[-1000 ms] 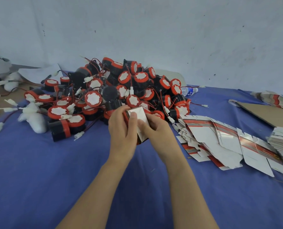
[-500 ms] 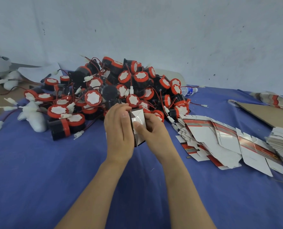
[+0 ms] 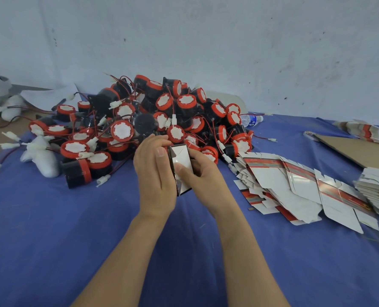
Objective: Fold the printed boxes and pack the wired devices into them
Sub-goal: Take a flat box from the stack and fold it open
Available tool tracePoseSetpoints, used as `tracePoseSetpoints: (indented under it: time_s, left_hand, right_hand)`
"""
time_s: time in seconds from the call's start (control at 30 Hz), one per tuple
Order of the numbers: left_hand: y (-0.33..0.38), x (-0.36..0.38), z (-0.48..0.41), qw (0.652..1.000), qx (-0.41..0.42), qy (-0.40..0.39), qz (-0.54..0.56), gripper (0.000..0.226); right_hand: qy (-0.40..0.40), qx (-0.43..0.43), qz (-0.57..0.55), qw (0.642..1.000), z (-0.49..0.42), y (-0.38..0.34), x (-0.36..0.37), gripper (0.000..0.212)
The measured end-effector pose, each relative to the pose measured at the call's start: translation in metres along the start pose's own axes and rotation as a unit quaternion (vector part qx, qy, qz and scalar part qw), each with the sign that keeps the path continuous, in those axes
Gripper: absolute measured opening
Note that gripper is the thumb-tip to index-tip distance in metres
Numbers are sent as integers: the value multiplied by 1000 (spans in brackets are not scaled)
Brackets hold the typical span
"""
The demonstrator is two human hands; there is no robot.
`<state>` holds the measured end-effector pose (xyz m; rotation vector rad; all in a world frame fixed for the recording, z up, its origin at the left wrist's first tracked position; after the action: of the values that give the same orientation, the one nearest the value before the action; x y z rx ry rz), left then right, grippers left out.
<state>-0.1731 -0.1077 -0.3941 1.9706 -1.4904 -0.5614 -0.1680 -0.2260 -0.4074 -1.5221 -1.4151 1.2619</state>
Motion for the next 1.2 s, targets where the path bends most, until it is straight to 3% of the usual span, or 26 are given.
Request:
tracePoseSetpoints:
  time_s: [0.1, 0.27, 0.37, 0.57, 0.67, 0.77, 0.87, 0.93, 1.03, 1.1, 1.2]
  left_hand:
    - [4, -1, -1, 1000, 14, 1, -3, 26]
    - [-4, -1, -4, 999, -45, -20, -9, 27]
    - [-3, 5, -2, 996, -56, -58, -40, 41]
    - [0, 0, -12, 997, -31, -66, -40, 30]
    - [-13, 5, -10, 988, -103, -99, -56, 29]
    - [-21, 11, -5, 976, -189, -106, -4, 35]
    - [-27, 31, 7, 904, -339, -153, 211, 51]
    - [-26, 35, 11, 874, -371, -142, 279, 60]
    - [-29, 30, 8, 880, -362, -131, 278, 64]
    - [-35, 25, 7, 894, -360, -131, 231, 62]
    - [-45, 16, 5, 915, -352, -124, 153, 66]
  right_hand:
    - [-6, -10, -21, 1000, 0, -3, 1, 32]
    - [-10, 20, -193, 981, 1, -3, 3, 20]
    - [0, 29, -199, 980, 2, -4, -1, 29]
    - [-51, 29, -231, 971, 10, -20, -22, 22]
    - [-81, 34, -170, 982, 13, -21, -20, 22]
    - [-27, 16, -73, 997, 12, -23, -16, 16]
    - [-8, 5, -11, 1000, 8, -23, -9, 16]
    - [-42, 21, -9, 999, 5, -21, 0, 18]
    - [-64, 8, 5, 998, 4, -23, 7, 21]
    - [-27, -41, 145, 988, 4, -24, 5, 25]
    - [-41, -63, 344, 936, 0, -13, 17, 28]
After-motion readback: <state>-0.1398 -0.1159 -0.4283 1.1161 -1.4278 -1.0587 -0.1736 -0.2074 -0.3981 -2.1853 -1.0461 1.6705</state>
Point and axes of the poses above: each hand's wrist, its own z-axis away from the middle knuckle, its own x-axis out of the palm, y = z × x, the point moved 7 cm from there along -z, towards the middle knuckle, and after that the axes turned 4 degrees about -y, right-handed, at the moved point
